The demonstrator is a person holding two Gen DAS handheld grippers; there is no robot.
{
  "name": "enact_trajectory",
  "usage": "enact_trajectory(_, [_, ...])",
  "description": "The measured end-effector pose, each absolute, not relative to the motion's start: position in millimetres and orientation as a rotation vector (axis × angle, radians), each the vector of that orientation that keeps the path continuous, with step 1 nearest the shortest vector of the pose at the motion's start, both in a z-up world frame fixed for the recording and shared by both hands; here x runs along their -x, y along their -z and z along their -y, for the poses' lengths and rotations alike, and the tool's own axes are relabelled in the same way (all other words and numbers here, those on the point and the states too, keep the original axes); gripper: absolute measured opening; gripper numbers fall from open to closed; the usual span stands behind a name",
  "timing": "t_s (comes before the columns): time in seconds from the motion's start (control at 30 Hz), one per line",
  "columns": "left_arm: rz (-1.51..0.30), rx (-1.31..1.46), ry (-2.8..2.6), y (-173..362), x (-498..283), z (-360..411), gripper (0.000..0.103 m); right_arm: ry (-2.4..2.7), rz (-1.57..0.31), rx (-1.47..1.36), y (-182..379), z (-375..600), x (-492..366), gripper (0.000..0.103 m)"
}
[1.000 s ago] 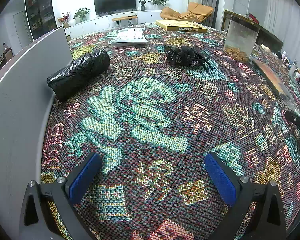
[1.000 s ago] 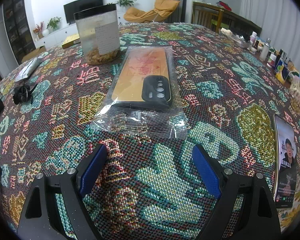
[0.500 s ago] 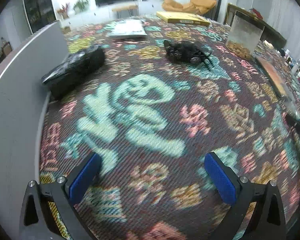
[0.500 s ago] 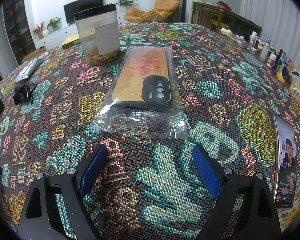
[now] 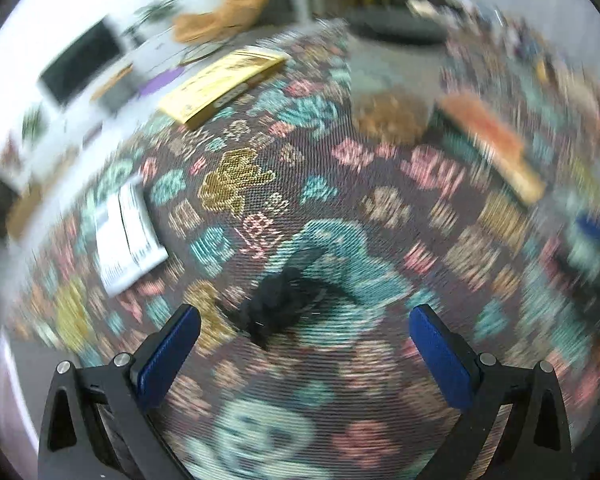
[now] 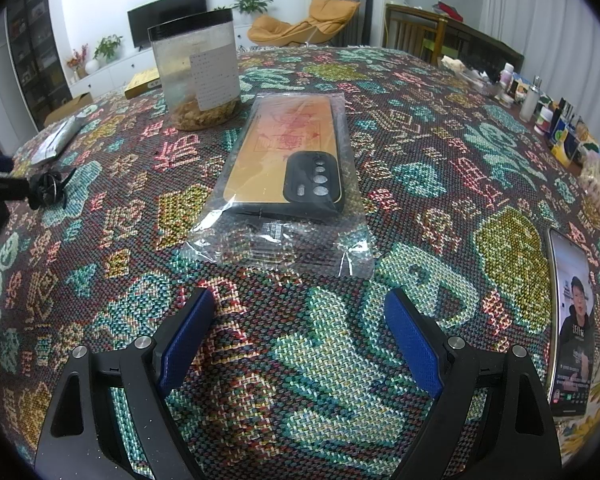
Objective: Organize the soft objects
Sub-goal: 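Grasp the black spiky toy with the left tool while the right tool grasps the bagged phone case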
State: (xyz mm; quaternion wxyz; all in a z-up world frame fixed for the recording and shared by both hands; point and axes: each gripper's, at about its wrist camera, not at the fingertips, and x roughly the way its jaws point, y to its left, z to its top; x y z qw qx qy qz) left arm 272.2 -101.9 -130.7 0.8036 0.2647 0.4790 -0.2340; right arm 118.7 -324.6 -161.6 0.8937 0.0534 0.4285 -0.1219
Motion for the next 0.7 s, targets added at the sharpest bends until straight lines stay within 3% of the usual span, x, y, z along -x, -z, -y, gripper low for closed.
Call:
enact_trajectory(0.23, [-1.007,-0.616,0.401,159,-308,89,0.103,0.252,-0.889,-0.110,162,325,-119,0.089])
enact_trajectory(0.47, [-1.073,-0.319,0.434,168,-328,76,0.102,0.252,-0.888,-0.111,162,325,-119,0.089])
enact_trajectory(0.7, [-1.151,-0.289,0.642,171,-305,82,0.102,0.250,-0.887,-0.113,162,325,-119,0.089])
